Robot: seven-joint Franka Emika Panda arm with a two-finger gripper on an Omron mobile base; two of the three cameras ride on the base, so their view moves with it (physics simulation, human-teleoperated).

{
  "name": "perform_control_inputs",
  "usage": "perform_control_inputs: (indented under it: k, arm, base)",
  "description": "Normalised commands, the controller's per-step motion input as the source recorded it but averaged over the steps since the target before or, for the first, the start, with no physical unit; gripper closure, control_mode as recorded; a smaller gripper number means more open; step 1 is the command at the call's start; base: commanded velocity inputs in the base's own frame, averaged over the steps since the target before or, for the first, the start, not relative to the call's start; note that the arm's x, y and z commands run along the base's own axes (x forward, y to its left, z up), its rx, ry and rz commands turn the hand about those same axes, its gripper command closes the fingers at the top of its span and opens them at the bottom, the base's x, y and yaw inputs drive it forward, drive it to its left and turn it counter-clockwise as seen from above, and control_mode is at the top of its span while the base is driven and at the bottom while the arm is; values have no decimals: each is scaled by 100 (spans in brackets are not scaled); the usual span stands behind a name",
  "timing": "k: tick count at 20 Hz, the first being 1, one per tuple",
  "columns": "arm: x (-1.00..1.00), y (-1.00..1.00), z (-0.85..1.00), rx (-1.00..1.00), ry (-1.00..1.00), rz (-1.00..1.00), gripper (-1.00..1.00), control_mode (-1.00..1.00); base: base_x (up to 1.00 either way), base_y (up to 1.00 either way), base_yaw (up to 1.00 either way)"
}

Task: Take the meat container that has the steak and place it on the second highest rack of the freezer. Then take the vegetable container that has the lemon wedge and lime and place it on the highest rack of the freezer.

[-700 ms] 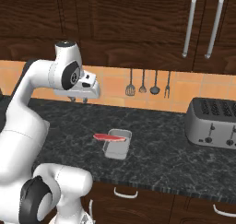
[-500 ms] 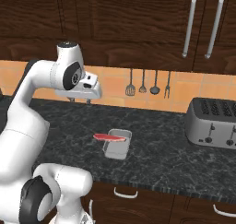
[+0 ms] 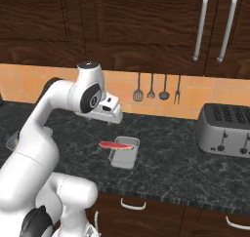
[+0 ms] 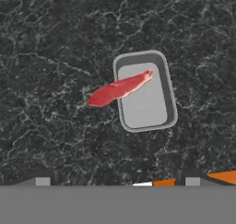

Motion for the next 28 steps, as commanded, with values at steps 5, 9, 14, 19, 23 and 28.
perform_control_inputs:
  k: [5, 9, 14, 19, 23, 28]
  arm:
    - [-19, -51, -57, 6, -9, -32, -100, -100]
    - [-16, -37, -60, 17, -1, -22, -100, -100]
    - [-2, -7, -54, 16, 0, -41, -100, -100]
    - [0, -42, -45, 19, 0, -23, -100, -100]
    - [1, -37, -52, 17, 0, -14, -100, -100]
    - [31, -15, -50, 13, 1, 0, -100, -100]
  base:
    - [0, 0, 0]
    - [0, 0, 0]
    - [0, 0, 0]
    - [0, 0, 0]
    - [0, 0, 0]
    - [0, 0, 0]
